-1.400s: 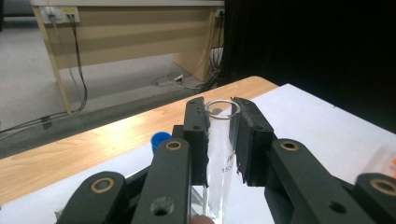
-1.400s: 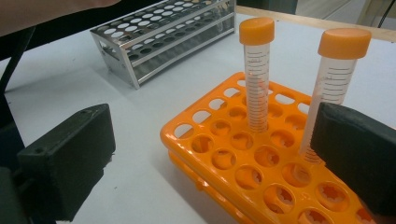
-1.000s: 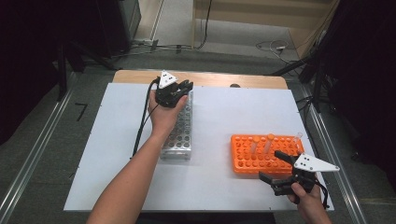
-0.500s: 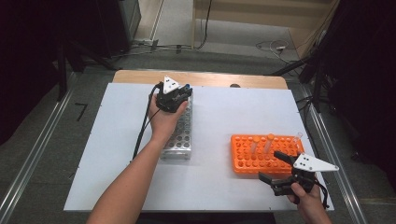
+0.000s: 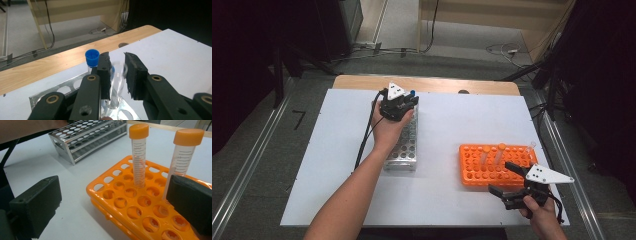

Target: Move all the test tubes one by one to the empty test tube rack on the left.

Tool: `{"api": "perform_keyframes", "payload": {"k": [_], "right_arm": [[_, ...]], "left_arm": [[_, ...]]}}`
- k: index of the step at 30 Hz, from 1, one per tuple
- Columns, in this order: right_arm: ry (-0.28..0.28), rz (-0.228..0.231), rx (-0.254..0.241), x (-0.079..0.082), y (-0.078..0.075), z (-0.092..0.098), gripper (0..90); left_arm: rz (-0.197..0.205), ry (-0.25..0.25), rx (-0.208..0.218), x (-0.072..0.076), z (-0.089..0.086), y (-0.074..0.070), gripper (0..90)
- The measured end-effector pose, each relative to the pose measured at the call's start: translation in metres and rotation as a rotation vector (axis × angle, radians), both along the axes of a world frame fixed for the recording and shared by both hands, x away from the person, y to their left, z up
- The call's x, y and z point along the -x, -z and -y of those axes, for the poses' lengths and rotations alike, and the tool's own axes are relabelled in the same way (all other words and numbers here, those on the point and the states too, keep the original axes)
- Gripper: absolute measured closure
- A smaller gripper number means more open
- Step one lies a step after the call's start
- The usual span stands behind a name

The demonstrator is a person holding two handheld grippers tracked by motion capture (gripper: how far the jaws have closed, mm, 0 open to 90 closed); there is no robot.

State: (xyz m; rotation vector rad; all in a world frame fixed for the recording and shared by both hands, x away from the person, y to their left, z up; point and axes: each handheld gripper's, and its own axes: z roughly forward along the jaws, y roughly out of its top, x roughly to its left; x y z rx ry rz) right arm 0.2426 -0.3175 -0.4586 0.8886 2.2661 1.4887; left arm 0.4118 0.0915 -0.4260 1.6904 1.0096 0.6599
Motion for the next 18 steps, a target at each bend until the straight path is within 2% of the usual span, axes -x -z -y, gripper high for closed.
{"api": "perform_keyframes", "payload": {"k": [4,9,14,18], "right_arm": [[0.001,-0.001,-0.003,0.000,0.000,0.000,0.0],[0.013,0.005,-0.010,0.000,-0.001,0.001,1.0],[0.029,0.015,-0.022,0.000,-0.003,0.005,1.3],[0.042,0.024,-0.024,-0.001,-0.005,0.008,1.4]], "left_arm": [[0.009,-0.003,-0.025,0.001,0.003,0.000,72.2],[-0.003,0.010,-0.008,0.003,0.001,-0.002,67.8],[-0.012,0.039,0.018,0.011,0.000,-0.007,49.3],[-0.016,0.084,0.061,0.021,-0.002,-0.013,38.4]]}}
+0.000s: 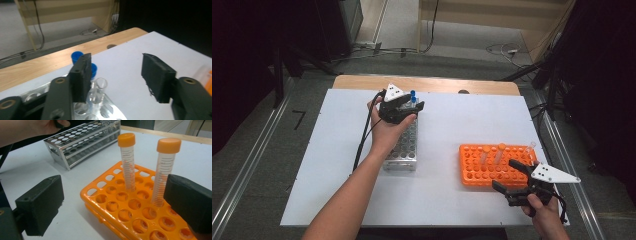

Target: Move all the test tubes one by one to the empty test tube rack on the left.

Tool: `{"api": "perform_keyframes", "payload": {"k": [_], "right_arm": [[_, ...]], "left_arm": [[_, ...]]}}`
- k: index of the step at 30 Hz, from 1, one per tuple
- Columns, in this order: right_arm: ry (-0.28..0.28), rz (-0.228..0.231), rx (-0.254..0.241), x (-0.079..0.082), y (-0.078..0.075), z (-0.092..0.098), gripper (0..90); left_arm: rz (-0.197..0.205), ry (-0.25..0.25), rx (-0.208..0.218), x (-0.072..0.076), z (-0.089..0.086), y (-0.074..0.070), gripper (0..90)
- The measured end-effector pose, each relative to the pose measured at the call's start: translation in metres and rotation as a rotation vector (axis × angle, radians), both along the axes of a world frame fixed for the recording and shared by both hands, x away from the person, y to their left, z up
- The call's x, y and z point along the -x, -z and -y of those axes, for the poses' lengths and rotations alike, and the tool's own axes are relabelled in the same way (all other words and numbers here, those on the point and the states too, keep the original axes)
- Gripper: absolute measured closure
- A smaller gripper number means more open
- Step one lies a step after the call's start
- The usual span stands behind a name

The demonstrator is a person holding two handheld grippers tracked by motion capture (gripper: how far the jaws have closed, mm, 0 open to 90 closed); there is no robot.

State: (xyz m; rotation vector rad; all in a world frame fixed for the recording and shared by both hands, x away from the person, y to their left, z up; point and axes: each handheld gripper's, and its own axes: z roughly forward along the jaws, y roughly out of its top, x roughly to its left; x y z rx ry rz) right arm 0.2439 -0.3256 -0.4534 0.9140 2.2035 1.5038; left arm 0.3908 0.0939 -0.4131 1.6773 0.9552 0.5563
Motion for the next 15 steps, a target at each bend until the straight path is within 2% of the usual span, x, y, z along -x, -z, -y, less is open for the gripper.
{"api": "perform_keyframes", "payload": {"k": [5,9,15], "right_arm": [[0.023,0.002,-0.003,-0.003,-0.002,0.006,1.5],[0.053,0.003,-0.005,-0.007,-0.003,0.014,1.6],[0.101,0.007,0.007,-0.013,-0.003,0.023,1.6]], "left_arm": [[0.003,0.031,0.034,0.017,-0.004,-0.006,25.5],[-0.004,0.067,0.043,0.030,-0.005,-0.010,11.9],[0.006,0.109,0.048,0.053,-0.005,-0.012,2.6]]}}
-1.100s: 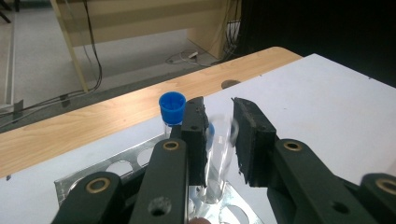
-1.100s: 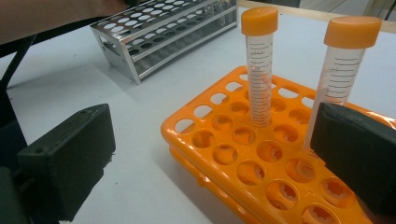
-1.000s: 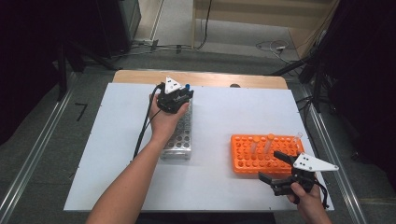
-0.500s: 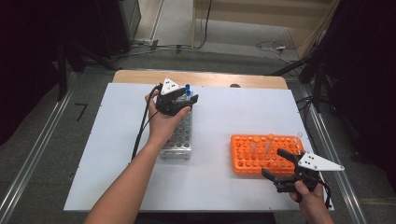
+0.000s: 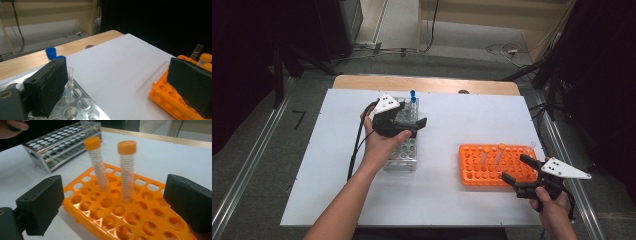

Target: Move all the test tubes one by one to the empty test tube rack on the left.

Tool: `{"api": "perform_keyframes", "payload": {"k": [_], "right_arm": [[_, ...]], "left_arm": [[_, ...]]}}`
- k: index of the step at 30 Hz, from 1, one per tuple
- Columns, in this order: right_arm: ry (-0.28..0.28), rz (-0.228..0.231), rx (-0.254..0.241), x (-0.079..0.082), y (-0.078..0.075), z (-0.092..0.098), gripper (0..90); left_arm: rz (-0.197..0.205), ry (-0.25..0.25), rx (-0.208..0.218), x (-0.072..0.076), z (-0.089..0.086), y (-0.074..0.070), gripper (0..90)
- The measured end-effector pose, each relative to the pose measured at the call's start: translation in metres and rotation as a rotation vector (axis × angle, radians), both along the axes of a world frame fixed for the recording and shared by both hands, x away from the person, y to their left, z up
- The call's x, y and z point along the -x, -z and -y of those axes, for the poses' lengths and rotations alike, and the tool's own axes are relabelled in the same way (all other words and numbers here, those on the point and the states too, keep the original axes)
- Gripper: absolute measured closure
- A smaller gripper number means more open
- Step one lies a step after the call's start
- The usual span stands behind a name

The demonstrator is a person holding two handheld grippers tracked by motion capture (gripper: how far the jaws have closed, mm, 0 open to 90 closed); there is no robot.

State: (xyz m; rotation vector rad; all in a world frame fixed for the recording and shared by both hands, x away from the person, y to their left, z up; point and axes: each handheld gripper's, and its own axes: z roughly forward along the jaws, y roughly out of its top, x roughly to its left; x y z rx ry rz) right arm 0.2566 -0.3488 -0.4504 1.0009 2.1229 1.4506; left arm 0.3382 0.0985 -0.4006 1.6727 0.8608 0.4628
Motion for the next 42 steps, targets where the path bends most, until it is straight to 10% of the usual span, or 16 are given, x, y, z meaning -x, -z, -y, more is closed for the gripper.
{"api": "perform_keyframes", "payload": {"k": [24,42], "right_arm": [[0.242,-0.060,-0.004,-0.033,0.009,0.034,6.6],[0.389,-0.156,0.030,-0.051,0.025,0.035,57.2]], "left_arm": [[0.017,0.054,-0.009,0.062,0.006,0.016,0.0],[-0.002,0.045,0.009,0.076,0.002,0.025,0.0]]}}
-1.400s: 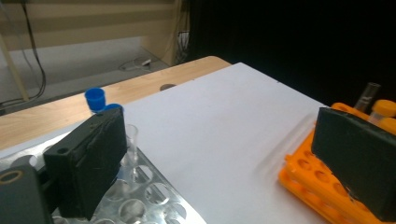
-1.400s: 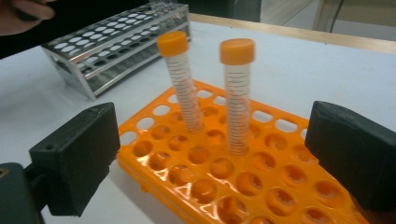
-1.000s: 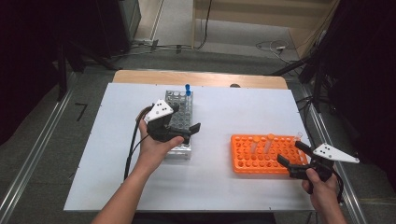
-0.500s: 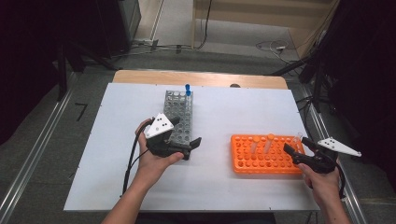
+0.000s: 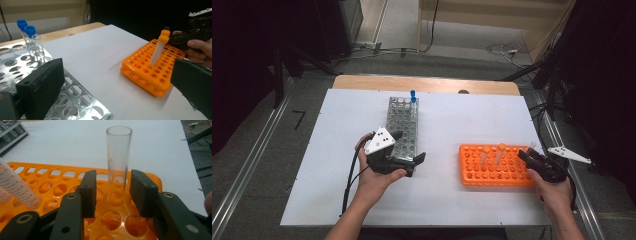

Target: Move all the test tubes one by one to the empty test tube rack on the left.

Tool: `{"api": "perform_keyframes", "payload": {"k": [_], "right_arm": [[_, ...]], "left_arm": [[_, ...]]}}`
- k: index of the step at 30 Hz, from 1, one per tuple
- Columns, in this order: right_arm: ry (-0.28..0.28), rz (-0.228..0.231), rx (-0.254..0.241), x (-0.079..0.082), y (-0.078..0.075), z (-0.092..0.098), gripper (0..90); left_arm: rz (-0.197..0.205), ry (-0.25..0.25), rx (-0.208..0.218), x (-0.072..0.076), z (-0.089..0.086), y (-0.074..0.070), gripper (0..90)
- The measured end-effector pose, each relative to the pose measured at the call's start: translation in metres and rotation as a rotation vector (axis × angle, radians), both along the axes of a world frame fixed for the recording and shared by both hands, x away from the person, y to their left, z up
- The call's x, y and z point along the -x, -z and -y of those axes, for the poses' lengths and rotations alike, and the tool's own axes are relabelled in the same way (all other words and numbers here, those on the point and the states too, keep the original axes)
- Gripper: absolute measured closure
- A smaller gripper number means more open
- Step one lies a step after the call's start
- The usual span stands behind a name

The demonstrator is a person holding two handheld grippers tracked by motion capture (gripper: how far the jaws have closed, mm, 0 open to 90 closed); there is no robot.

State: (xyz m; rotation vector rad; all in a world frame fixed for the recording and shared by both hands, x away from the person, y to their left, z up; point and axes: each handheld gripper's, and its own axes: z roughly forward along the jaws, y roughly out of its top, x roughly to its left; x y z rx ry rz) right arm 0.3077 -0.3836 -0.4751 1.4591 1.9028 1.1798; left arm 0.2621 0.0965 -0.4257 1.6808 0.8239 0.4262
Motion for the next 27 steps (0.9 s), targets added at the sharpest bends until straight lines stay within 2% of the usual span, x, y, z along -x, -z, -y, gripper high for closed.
{"api": "perform_keyframes", "payload": {"k": [5,8,10,15,22,27], "right_arm": [[0.007,-0.001,0.038,0.001,0.001,-0.004,64.6],[0.016,0.011,0.058,0.002,0.002,-0.005,71.7],[0.021,0.020,0.078,0.002,0.002,-0.006,73.1],[0.021,0.035,0.062,0.004,0.002,-0.005,73.7],[0.034,0.112,0.056,0.012,-0.010,-0.005,73.8],[-0.003,0.166,0.051,0.023,-0.021,-0.009,73.8]], "left_arm": [[-0.004,-0.004,0.008,0.002,-0.001,0.001,0.0],[-0.012,-0.001,0.005,0.003,0.000,0.003,0.0],[-0.015,0.000,0.003,0.004,0.001,0.005,0.0],[-0.020,0.007,0.008,0.005,0.003,0.006,0.0],[-0.023,0.018,0.011,0.007,0.005,0.006,0.0],[-0.025,0.022,0.014,0.008,0.007,0.005,0.0]]}}
